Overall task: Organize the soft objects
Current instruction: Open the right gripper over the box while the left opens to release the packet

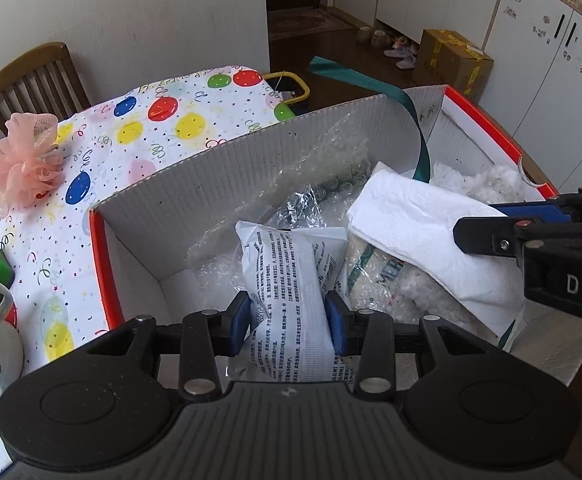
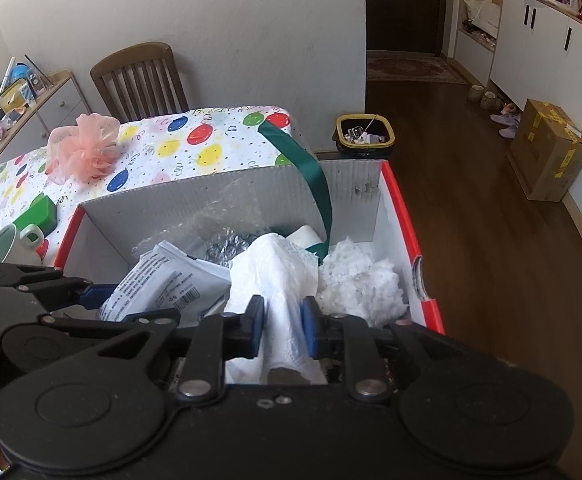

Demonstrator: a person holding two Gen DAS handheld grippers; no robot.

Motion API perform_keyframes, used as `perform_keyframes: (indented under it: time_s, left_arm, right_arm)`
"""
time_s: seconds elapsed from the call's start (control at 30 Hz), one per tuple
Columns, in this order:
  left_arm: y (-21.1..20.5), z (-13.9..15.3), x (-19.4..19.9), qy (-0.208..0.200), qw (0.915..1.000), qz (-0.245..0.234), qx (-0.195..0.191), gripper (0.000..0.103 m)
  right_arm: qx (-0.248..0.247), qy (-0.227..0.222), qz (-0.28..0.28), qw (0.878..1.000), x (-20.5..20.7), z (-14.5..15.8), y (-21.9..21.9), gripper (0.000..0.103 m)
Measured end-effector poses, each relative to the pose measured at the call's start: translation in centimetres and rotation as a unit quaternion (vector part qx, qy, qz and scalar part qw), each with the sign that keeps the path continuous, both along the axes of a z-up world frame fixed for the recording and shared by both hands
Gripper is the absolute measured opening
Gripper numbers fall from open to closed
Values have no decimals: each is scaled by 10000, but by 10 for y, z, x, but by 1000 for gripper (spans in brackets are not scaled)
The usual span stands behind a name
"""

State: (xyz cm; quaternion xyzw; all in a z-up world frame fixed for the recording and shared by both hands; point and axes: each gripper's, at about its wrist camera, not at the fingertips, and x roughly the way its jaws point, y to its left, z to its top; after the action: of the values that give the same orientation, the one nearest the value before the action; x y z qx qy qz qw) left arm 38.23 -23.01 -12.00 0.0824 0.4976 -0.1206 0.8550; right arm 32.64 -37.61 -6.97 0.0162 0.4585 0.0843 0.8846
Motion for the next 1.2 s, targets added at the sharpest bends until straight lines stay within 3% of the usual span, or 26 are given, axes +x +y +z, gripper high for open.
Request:
perform_keyframes:
  time_s: [0.03,0.1,0.2,0.43,0.67,1.0,1.1,1.2]
  left_arm:
    - [0,1,0,7,10000,5,-4,42]
    - [0,1,0,-11,10000,-2,-36,55]
    - [-1,6,-4,-171,9998,-30,-33,66]
    - [-2,22,-17,-355,9992,-139,-94,66]
    - [8,43,-35,-558,9979,-115,-295,66]
    - [30,73,-72,-1035,9941,-163,-298,67]
    - [40,83,-82,-1120,9927,-163,-409,75]
    - [51,91,-93,-1266,9910,-134,-421,76]
  right_arm:
    - [1,-3,12,10000,0,1,-1,22]
    - [11,-23,10,10000,-2,3,-3,24]
    - [55,-50,23,10000,-3,6,-4,33]
    - [67,-221,83,9997,-14,19,-6,53]
    - [90,-449,227,9987,-32,34,-2,63]
    - [131,-856,522,9949,-63,59,12,75]
    - [166,-981,582,9933,-71,67,18,79]
    - [336,-1033,638,9920,-78,73,23,83]
